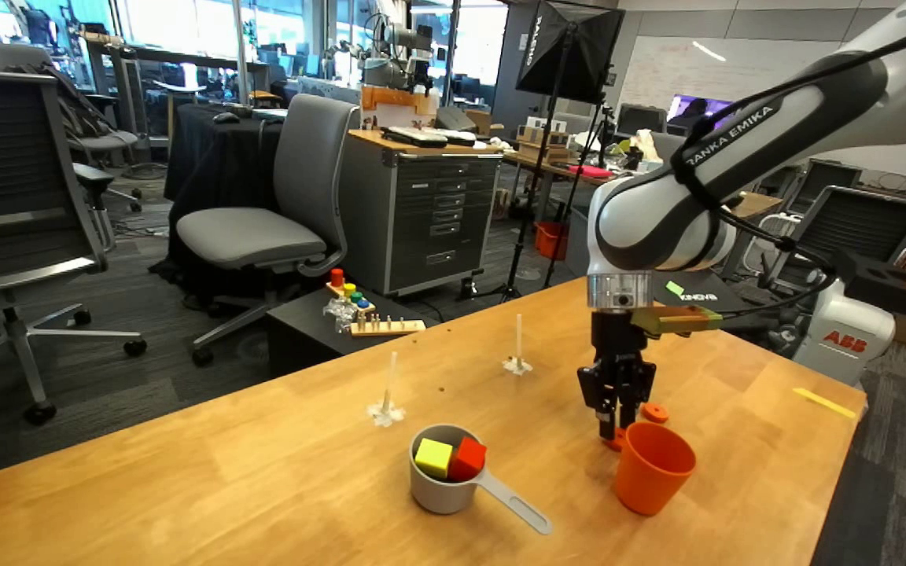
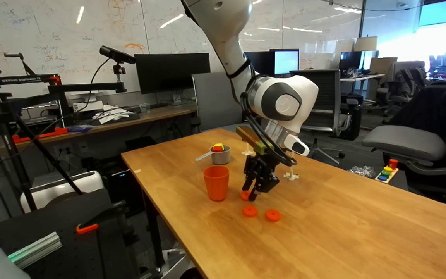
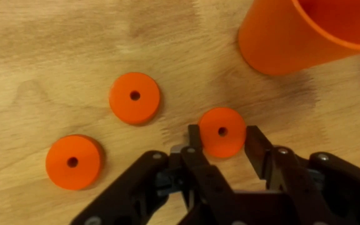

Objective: Put the three blocks in the gray cup then put the orange disks in the orange cup

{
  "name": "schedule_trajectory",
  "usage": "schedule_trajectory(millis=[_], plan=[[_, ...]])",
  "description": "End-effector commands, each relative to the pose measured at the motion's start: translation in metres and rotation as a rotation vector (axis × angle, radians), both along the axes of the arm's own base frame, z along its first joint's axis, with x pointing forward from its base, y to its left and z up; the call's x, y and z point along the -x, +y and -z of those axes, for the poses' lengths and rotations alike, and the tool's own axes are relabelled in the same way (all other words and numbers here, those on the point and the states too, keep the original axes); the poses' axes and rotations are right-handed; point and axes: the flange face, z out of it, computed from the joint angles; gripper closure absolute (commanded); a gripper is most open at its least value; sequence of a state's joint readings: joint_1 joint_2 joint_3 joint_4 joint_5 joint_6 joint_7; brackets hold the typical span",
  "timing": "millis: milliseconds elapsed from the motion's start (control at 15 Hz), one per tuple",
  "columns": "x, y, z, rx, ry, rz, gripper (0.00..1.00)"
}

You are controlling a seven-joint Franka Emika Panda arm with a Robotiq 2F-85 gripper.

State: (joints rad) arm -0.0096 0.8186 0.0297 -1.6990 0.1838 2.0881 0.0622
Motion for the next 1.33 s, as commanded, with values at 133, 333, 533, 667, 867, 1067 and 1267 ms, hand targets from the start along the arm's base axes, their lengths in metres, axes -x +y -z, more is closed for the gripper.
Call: schedule_trajectory(millis=[133, 333, 533, 667, 867, 1067, 1267], plan=[[-0.004, -0.001, -0.016, -0.079, -0.026, 0.019, 0.81], [-0.01, 0.012, -0.036, -0.089, -0.057, -0.003, 0.81], [-0.016, 0.027, -0.064, -0.095, -0.1, -0.032, 0.81], [-0.02, 0.036, -0.082, -0.1, -0.129, -0.05, 0.81], [-0.023, 0.048, -0.107, -0.108, -0.165, -0.074, 0.81], [-0.021, 0.062, -0.125, -0.12, -0.192, -0.099, 0.82], [-0.009, 0.081, -0.133, -0.143, -0.197, -0.132, 0.82]])
